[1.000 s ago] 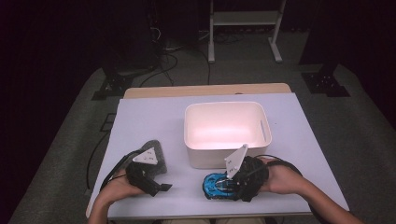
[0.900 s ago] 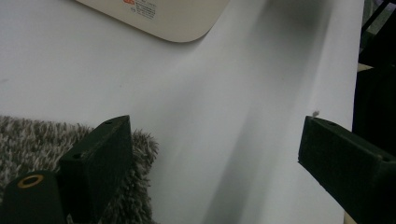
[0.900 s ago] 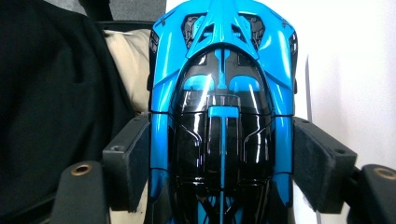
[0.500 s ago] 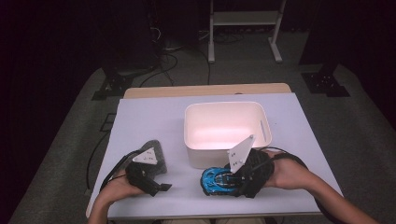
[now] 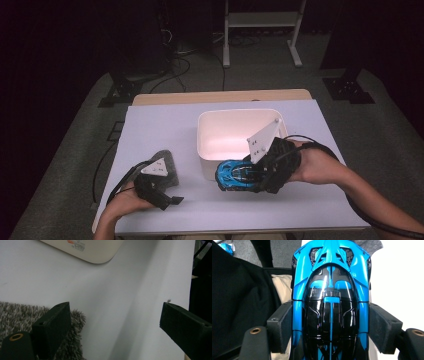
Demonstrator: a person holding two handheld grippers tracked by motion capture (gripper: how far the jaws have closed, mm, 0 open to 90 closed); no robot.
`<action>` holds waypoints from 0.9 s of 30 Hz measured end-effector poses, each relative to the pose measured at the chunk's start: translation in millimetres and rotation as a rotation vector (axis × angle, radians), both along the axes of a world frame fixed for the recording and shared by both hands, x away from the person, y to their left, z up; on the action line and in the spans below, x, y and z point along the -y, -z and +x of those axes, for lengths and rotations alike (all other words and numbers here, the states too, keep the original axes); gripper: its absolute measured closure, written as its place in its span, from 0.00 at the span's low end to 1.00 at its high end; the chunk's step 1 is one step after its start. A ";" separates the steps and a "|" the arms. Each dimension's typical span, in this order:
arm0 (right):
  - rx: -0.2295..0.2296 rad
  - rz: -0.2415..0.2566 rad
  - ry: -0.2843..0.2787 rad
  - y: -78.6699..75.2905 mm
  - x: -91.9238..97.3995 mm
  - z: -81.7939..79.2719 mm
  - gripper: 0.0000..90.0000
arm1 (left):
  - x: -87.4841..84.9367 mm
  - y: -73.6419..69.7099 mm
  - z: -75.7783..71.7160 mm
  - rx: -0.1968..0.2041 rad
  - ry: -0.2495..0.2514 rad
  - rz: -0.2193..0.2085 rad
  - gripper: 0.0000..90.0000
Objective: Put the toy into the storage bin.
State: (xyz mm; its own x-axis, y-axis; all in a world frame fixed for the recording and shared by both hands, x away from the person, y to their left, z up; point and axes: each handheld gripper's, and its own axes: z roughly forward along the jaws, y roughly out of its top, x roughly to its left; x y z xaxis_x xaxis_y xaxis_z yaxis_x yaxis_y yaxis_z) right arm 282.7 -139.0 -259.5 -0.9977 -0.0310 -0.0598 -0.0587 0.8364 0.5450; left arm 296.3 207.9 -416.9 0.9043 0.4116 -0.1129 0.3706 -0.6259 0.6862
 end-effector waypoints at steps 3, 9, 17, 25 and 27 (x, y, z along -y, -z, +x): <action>0.008 -0.001 0.006 -10.1 -0.1 7.2 0.30 | -0.7 0.2 0.0 0.000 0.003 0.002 0.11; 0.021 -0.005 0.027 -23.9 -1.1 24.4 0.30 | -4.8 0.4 -0.5 -0.004 -0.005 -0.003 0.11; 0.027 -0.009 0.060 -33.7 -1.5 48.1 0.30 | -5.3 0.0 -0.2 -0.003 -0.004 -0.004 0.11; 0.018 -0.013 0.085 -36.1 2.5 64.8 0.30 | -6.5 0.4 0.7 -0.003 -0.007 0.000 0.11; 0.014 -0.013 0.094 -36.6 2.9 67.5 0.30 | -6.7 0.0 1.1 0.000 -0.008 -0.002 0.11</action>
